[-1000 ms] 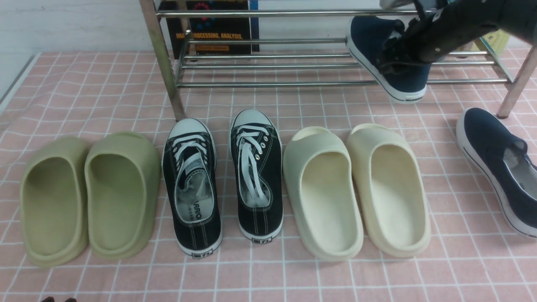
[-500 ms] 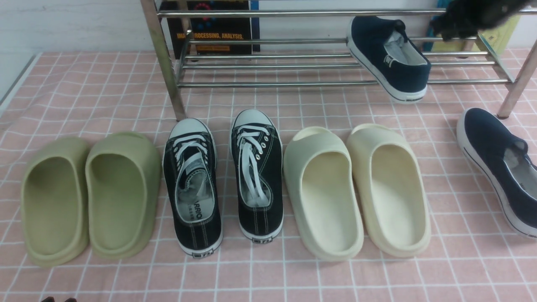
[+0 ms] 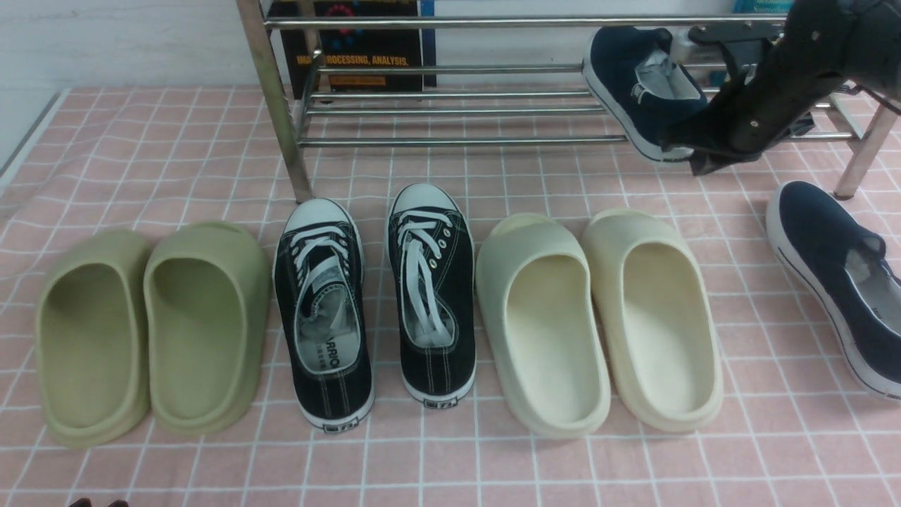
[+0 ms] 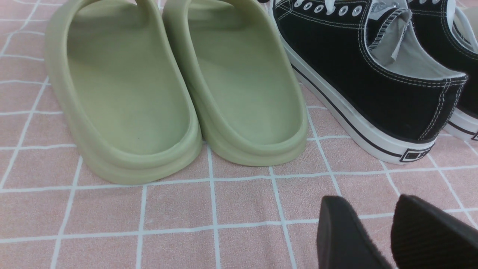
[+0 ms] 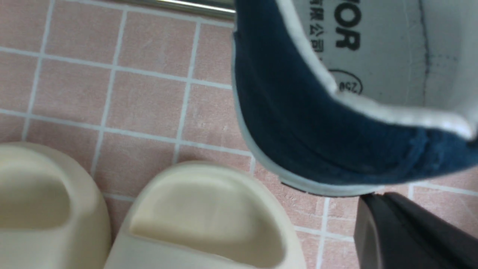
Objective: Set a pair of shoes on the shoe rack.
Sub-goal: Use the right arm to put a shoe into the shoe rack, then use the right arm to grab the shoe closest to it
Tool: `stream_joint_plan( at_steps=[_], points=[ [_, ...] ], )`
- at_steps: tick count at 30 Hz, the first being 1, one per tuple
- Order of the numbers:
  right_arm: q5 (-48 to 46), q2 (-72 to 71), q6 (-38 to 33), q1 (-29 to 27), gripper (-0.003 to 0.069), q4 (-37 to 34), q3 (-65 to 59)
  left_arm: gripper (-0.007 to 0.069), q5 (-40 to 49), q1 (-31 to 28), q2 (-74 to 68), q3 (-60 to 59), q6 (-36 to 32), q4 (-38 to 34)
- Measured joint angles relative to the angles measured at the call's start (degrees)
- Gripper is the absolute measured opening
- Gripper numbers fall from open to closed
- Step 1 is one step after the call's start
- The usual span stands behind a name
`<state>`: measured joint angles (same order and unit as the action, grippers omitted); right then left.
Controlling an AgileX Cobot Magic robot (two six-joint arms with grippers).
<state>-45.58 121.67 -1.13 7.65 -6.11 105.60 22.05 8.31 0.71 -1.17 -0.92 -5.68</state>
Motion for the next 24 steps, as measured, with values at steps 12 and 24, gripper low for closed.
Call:
stream_joint_plan(
  at_steps=[12,24],
  points=[
    [-11.2,-7.1,0.3,0.0,-0.0015,12.3,0.1,0.0239,0.0,0.0,0.0,0.0,0.0,0.0],
    [-18.1,-29.1,-1.5,-6.7,-0.0003,12.6,-19.5,0.0239,0.0,0.0,0.0,0.0,0.0,0.0]
  ],
)
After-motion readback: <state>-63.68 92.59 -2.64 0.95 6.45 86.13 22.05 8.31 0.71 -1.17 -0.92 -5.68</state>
